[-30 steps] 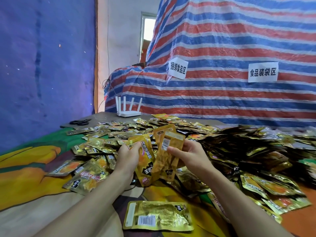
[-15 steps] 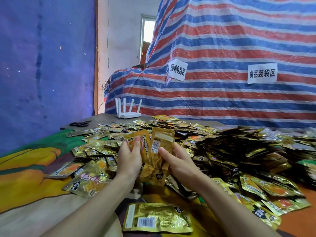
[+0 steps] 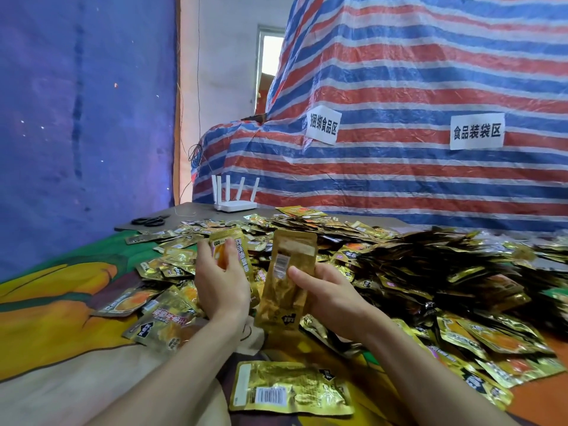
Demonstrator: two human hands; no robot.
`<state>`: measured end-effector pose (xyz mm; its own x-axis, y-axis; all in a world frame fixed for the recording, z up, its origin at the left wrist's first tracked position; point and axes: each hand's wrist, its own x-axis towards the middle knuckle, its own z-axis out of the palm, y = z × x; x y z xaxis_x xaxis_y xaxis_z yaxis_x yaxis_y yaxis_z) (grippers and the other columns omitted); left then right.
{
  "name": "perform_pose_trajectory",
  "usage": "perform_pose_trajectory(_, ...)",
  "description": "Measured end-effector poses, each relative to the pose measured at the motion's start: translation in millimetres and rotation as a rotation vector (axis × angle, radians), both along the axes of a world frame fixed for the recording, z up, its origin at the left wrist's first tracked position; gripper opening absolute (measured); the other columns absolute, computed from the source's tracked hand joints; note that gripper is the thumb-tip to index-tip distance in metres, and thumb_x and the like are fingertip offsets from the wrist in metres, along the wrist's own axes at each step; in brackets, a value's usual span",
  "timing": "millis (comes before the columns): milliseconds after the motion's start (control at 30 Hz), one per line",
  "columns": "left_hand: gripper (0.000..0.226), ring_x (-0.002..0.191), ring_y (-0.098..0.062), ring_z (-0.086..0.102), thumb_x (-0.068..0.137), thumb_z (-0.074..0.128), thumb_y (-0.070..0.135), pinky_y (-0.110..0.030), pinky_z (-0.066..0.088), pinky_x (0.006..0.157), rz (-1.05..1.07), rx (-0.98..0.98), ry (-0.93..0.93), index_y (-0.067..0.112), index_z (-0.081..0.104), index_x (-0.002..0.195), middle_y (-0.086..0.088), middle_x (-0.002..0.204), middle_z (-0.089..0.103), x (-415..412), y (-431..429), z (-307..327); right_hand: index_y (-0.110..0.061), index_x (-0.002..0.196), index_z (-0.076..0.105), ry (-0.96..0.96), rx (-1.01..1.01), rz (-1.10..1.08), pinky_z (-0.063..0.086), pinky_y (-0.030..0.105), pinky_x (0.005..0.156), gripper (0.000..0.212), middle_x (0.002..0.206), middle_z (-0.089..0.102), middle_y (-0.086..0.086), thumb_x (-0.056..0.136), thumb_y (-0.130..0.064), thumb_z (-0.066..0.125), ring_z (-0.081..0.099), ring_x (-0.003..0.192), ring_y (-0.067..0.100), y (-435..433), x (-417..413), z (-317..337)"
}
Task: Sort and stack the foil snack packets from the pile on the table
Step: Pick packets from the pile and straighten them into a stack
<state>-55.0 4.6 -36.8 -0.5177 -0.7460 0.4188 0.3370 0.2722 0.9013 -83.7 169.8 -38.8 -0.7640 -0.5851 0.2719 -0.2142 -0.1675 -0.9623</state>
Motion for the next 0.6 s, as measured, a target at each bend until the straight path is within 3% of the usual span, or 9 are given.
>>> perform_pose_trajectory(100, 0.039, 0.113, -0.033, 0.061, 0.101, 0.046, 0.047, -0.046, 0.052, 0.089, -0.083, -0.05, -0.001, 0.015, 0.051, 0.122, -0.012, 0.129, 0.06, 2, 5, 2, -0.004, 0.121, 0.066, 0.01, 0.012, -0.004, 0.059, 0.048, 0.084, 0.032, 0.112, 0.073, 0.016, 0.098, -0.026, 0.062, 0.07, 0.103, 0.032, -2, 4, 2)
perform_pose_trajectory(167, 0.05, 0.136, -0.025, 0.045, 0.104, 0.044, 0.039, -0.043, 0.04, 0.109, -0.267, -0.012, -0.039, 0.019, 0.038, 0.15, -0.005, 0.152, 0.044, 3, 12, 2, -0.007, 0.12, 0.067, 0.063, 0.016, -0.086, 0.06, 0.041, 0.077, 0.025, 0.106, 0.075, 0.009, 0.1, -0.02, 0.059, 0.072, 0.096, 0.026, -5, 6, 1)
perform_pose_trajectory(233, 0.056, 0.143, -0.02, 0.035, 0.107, 0.038, 0.039, -0.045, 0.031, 0.117, -0.456, 0.031, -0.074, 0.023, 0.022, 0.158, 0.001, 0.156, 0.038, 3, 19, 0, -0.012, 0.12, 0.065, 0.079, 0.001, -0.176, 0.06, 0.033, 0.072, 0.02, 0.101, 0.077, 0.002, 0.102, -0.016, 0.057, 0.074, 0.09, 0.019, -9, 7, -3)
perform_pose_trajectory(300, 0.065, 0.141, -0.014, 0.037, 0.101, 0.029, 0.06, -0.043, 0.032, 0.116, -0.67, 0.109, -0.092, 0.024, 0.029, 0.155, 0.007, 0.151, 0.042, 8, 24, -1, -0.017, 0.121, 0.062, 0.083, 0.0, -0.249, 0.06, 0.032, 0.073, 0.02, 0.107, 0.075, 0.002, 0.103, -0.014, 0.055, 0.074, 0.094, 0.018, -11, 7, -6)
perform_pose_trajectory(367, 0.06, 0.129, -0.021, 0.056, 0.099, 0.035, 0.065, -0.049, 0.046, 0.107, -0.884, 0.17, -0.089, 0.023, 0.046, 0.14, -0.003, 0.137, 0.06, 11, 24, -2, -0.02, 0.124, 0.056, 0.081, -0.023, -0.29, 0.06, 0.034, 0.075, 0.023, 0.113, 0.073, 0.006, 0.103, -0.012, 0.054, 0.073, 0.099, 0.02, -13, 8, -8)
perform_pose_trajectory(467, 0.033, 0.109, -0.021, 0.066, 0.087, 0.057, 0.032, -0.042, 0.055, 0.092, -0.889, -0.004, -0.105, 0.029, 0.046, 0.118, -0.005, 0.114, 0.067, 10, 22, -3, -0.024, 0.129, 0.044, 0.057, -0.103, -0.29, 0.061, 0.043, 0.084, 0.032, 0.117, 0.071, 0.01, 0.103, -0.009, 0.054, 0.072, 0.104, 0.023, -17, 10, -8)
perform_pose_trajectory(533, 0.035, 0.108, -0.016, 0.064, 0.089, 0.055, 0.016, -0.038, 0.055, 0.091, -0.877, -0.111, -0.109, 0.036, 0.043, 0.115, -0.002, 0.116, 0.065, 8, 23, -3, -0.025, 0.132, 0.047, 0.064, -0.112, -0.309, 0.06, 0.043, 0.088, 0.034, 0.116, 0.073, 0.005, 0.103, -0.008, 0.054, 0.072, 0.106, 0.02, -19, 11, -7)
perform_pose_trajectory(600, 0.04, 0.109, -0.012, 0.062, 0.088, 0.058, 0.017, -0.036, 0.055, 0.092, -0.871, -0.18, -0.101, 0.045, 0.043, 0.113, 0.001, 0.119, 0.062, 10, 23, -4, -0.021, 0.128, 0.056, 0.044, -0.126, -0.323, 0.061, 0.038, 0.083, 0.032, 0.111, 0.075, 0.004, 0.1, -0.005, 0.054, 0.073, 0.103, 0.02, -21, 12, -6)
